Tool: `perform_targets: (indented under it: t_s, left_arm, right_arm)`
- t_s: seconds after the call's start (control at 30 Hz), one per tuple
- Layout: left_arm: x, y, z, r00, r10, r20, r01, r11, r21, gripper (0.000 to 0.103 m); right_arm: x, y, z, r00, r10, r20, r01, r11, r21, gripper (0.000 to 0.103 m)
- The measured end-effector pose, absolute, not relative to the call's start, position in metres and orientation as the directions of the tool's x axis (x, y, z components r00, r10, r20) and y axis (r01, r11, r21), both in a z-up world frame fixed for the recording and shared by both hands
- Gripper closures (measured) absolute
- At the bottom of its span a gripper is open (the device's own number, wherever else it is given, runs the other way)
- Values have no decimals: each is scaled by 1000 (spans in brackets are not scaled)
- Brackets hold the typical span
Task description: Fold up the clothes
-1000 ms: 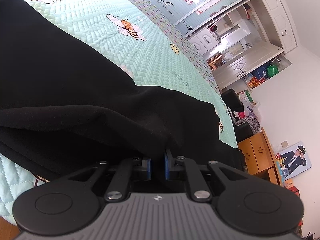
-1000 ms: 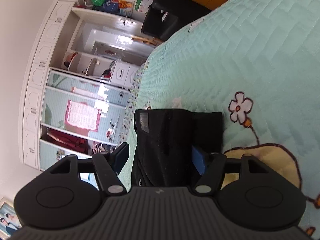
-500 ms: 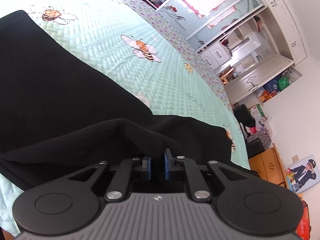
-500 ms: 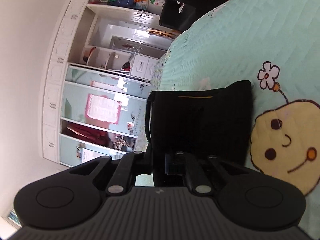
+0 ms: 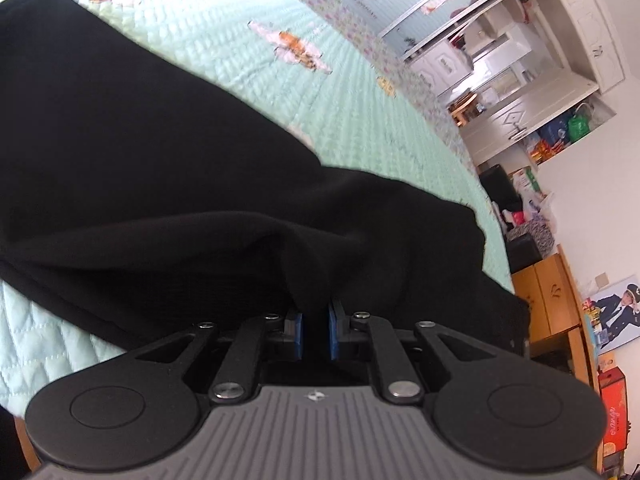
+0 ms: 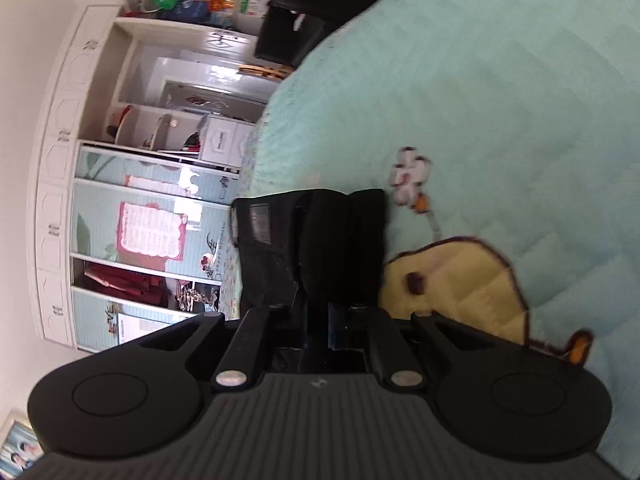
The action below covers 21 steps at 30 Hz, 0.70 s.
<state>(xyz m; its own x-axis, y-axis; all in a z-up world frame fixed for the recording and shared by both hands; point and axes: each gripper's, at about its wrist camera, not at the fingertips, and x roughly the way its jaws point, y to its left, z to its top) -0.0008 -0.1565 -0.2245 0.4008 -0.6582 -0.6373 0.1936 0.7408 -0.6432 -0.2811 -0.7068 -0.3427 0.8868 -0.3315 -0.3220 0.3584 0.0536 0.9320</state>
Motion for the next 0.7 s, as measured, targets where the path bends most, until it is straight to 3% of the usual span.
perform_targets:
  t_s: [0.2, 0.3, 0.37, 0.5, 0.63, 0.7]
  left_arm:
    - [-3, -155, -242, 359, -651, -669, 186, 752, -633, 91]
    - [-2, -154, -245, 357, -656, -665, 191, 748, -635, 91]
    - [-2, -154, -247, 354, -658, -664, 192, 746, -637, 91]
    - [-4, -155, -246, 352, -660, -664, 197, 746, -637, 91]
    - [-6, -155, -245, 352, -658, -665, 203, 748, -632, 91]
    - [-8, -155, -244, 353, -656, -667, 204, 750, -629, 91]
  right_arm:
    - [-281, -711, -341, 891, -312, -331, 366, 58, 929, 94]
    - [-287, -713, -335, 893, -306, -330, 367, 71, 928, 85]
    - [-296, -711, -330, 887, -327, -326, 364, 61, 929, 73]
    - [-309, -696, -298, 857, -402, -323, 399, 118, 910, 68]
    - [-256, -687, -258, 926, -264, -270, 352, 344, 871, 68]
    - [-221, -686, -251, 938, -177, -296, 345, 421, 839, 68]
